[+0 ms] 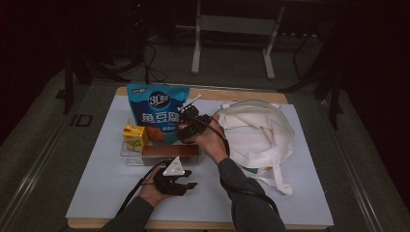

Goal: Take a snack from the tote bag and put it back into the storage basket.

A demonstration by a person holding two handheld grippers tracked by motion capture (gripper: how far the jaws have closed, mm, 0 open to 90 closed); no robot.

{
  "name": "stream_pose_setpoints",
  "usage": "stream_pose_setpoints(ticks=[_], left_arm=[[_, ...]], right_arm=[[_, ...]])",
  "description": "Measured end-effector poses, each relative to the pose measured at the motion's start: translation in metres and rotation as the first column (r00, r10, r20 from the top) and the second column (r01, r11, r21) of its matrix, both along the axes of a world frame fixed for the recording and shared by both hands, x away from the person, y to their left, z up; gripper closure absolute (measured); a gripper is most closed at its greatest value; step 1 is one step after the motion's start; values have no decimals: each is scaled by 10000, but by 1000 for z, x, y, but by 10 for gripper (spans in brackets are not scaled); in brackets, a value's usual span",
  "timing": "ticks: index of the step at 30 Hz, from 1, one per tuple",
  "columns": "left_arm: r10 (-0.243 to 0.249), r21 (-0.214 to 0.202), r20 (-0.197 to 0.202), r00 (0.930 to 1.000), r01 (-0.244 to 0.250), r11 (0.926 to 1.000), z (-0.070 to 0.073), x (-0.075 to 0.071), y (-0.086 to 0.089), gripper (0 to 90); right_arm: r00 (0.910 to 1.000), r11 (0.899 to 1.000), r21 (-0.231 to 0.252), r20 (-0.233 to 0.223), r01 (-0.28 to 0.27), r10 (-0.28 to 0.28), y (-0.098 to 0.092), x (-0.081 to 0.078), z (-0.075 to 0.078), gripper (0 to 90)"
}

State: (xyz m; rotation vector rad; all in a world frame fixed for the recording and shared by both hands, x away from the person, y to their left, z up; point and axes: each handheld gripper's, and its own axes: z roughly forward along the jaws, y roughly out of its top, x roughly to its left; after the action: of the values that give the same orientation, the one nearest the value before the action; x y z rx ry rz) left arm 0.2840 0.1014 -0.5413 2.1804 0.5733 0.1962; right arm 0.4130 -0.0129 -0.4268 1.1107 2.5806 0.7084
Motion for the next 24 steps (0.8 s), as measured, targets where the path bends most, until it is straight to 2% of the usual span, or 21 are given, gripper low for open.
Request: stream_pose_setpoints(ticks=[14,24], left_arm=[[-2,17,5,10000,2,10000,0,0,0,504],[-9,30,10,10000,9,10000,0,0,0,503]], right_arm=[[9994,9995,-89,-135,309,-311,-1,4,-8,256],[9976,9987,-23,-467,509,-509,-1,6,-15,255]])
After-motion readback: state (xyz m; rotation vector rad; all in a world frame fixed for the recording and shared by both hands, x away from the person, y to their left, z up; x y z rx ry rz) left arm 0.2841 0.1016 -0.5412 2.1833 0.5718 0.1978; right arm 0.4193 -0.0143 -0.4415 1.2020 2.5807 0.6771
